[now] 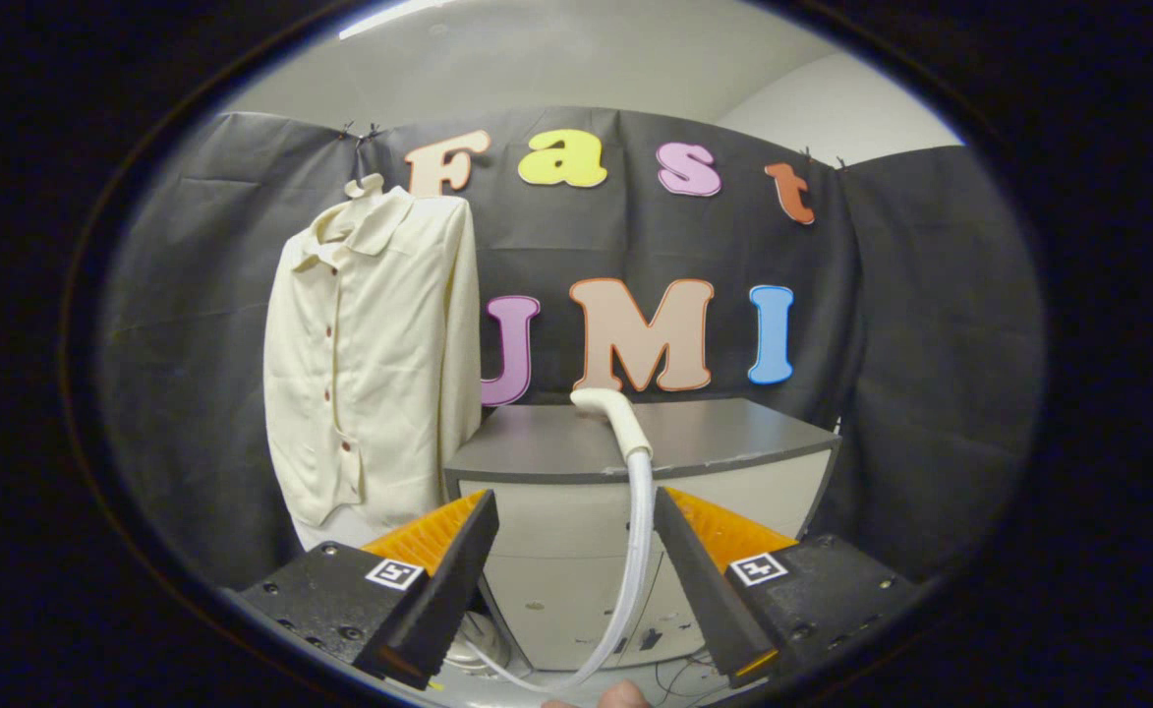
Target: Iron the clothes twice with a garment steamer, once on the left side and once on the right side.
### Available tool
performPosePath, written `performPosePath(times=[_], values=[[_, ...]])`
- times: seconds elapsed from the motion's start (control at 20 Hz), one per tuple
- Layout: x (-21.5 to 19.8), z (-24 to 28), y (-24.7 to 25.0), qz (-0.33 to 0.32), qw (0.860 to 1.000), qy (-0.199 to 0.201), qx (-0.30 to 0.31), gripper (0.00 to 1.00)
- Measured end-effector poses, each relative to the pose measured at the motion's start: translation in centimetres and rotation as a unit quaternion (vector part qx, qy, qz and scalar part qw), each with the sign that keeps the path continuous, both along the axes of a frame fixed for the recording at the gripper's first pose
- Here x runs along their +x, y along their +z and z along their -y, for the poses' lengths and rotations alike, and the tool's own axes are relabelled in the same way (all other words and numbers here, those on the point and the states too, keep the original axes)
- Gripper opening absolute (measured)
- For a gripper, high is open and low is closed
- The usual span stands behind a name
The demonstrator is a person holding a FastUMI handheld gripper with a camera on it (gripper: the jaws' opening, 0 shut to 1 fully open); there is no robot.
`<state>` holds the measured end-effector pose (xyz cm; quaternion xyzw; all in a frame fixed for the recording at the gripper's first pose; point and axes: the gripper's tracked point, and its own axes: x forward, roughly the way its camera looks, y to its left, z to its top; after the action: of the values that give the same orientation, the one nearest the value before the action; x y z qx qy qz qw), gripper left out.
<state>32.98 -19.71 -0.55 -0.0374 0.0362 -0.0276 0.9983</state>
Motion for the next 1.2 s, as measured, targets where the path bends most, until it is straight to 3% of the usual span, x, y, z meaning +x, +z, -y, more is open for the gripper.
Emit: performPosePath(times=[0.45,0.8,1.0,1.15,1.2], values=[[12.6,5.7,-1.4,-0.029,1.000,-0.005,0.005,0.98],[20.6,7.0,-1.0,-0.054,0.998,-0.004,0.008,0.93],[24.0,7.2,-2.3,-0.100,0.995,-0.010,0.006,0.86],[25.4,7.4,-4.0,-0.147,0.989,-0.014,0.005,0.76],[25.5,7.2,-4.4,-0.159,0.987,-0.010,0.005,0.67]])
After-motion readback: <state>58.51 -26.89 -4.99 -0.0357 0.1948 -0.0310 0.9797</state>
